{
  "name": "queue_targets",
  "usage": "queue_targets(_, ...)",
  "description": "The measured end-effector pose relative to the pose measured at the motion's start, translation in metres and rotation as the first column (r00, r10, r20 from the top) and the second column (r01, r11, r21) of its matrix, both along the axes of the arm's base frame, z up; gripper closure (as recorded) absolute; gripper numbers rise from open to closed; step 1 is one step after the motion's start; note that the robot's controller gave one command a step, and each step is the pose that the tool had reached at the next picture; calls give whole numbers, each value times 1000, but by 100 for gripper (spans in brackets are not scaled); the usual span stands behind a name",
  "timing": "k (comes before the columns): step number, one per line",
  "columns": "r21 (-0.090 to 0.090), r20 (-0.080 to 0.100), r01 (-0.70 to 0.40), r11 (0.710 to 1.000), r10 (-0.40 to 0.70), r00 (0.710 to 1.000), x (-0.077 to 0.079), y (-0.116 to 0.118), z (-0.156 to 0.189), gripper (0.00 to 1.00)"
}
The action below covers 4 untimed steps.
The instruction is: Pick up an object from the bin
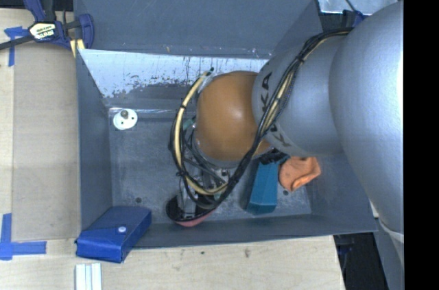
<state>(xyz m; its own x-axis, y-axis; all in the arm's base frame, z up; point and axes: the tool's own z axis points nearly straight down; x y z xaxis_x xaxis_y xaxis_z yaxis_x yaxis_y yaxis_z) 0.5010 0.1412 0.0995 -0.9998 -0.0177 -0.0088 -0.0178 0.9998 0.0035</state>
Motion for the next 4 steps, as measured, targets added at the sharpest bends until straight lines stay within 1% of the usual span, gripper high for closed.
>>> queue_targets(1, -1, -1, -45, 999, 45, 999, -6, -12, 9, 0)
queue_targets(2, -3, -4, -65, 998, 65, 998, -5, -18, 33, 0)
queue_targets(3, 1, -10, -210, 978, 210, 978, -11, -28, -25, 0)
queue_targets(4, 5, -36, -170, 985, 170, 985, -11, -38, -22, 100)
